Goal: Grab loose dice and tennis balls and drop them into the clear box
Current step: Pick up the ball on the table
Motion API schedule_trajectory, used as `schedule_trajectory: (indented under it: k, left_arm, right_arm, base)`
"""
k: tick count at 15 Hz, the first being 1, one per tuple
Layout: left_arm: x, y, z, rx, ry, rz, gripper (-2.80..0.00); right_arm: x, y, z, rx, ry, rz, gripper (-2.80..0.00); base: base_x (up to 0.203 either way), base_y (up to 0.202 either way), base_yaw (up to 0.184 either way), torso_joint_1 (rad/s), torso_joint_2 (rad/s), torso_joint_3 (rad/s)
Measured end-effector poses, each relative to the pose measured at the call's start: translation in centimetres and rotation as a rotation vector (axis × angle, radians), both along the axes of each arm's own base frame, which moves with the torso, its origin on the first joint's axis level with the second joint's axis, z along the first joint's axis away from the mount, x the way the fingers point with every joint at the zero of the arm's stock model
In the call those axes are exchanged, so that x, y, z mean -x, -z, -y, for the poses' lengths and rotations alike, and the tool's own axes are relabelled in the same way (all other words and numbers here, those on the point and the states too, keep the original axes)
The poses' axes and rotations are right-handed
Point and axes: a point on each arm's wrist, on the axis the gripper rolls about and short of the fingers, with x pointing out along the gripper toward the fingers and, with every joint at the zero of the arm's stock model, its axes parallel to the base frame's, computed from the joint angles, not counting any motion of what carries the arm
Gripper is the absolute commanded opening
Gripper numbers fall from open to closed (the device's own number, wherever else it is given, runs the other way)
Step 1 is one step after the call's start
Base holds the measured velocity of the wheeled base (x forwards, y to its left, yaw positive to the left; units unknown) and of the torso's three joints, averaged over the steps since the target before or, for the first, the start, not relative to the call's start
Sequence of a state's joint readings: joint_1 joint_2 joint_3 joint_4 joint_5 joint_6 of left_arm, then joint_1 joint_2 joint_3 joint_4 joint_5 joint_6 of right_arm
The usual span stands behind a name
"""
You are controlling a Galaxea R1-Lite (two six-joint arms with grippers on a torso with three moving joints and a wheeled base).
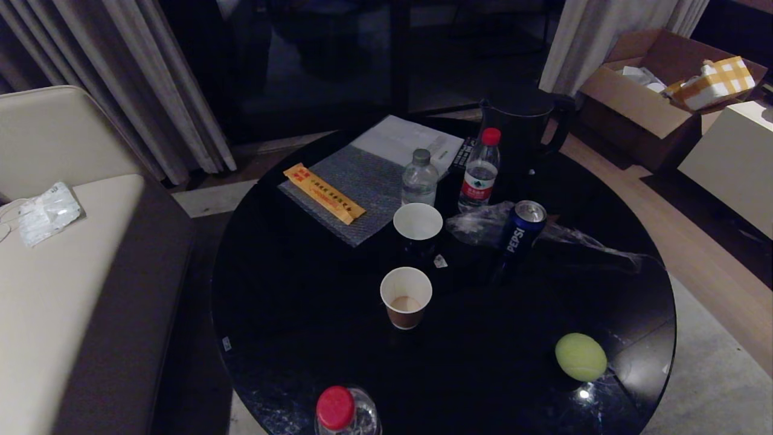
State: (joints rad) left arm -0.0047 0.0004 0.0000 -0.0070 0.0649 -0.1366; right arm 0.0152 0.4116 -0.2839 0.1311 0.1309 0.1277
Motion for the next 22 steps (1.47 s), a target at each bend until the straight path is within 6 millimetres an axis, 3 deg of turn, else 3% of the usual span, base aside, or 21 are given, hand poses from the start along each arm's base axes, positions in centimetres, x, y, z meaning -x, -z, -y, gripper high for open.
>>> schedule_trajectory:
  k: [4, 8, 9, 14, 22]
  left_arm:
    - [0.0, 0.0, 0.0, 0.000, 0.000, 0.000, -2.80]
    - [0.0, 0.0, 0.0, 0.000, 0.000, 0.000, -2.80]
    - [0.0, 0.0, 0.0, 0.001, 0.000, 0.000, -2.80]
    - [0.0, 0.0, 0.0, 0.000, 0.000, 0.000, -2.80]
    - [0.0, 0.0, 0.0, 0.000, -0.001, 0.000, -2.80]
  right_arm:
    - [-5.1, -1.2, -0.7, -0.057, -0.149, -0.190, -2.80]
    - [-9.8, -0.6, -1.7, -0.076, -0.216, -0.311, -2.80]
    - [-10.8, -0.3, -2.0, -0.075, -0.226, -0.335, 0.00]
    - [-14.8, 1.2, -2.6, -0.036, -0.220, -0.455, 0.00]
    - [-20.8, 3.4, -3.9, 0.114, -0.251, -0.428, 0.00]
  base:
    - [0.000, 0.000, 0.000, 0.000, 0.00, 0.000]
    - [0.000, 0.000, 0.000, 0.000, 0.00, 0.000]
    - [0.000, 0.000, 0.000, 0.000, 0.00, 0.000]
    - [0.000, 0.000, 0.000, 0.000, 0.00, 0.000]
    - [0.000, 0.000, 0.000, 0.000, 0.00, 0.000]
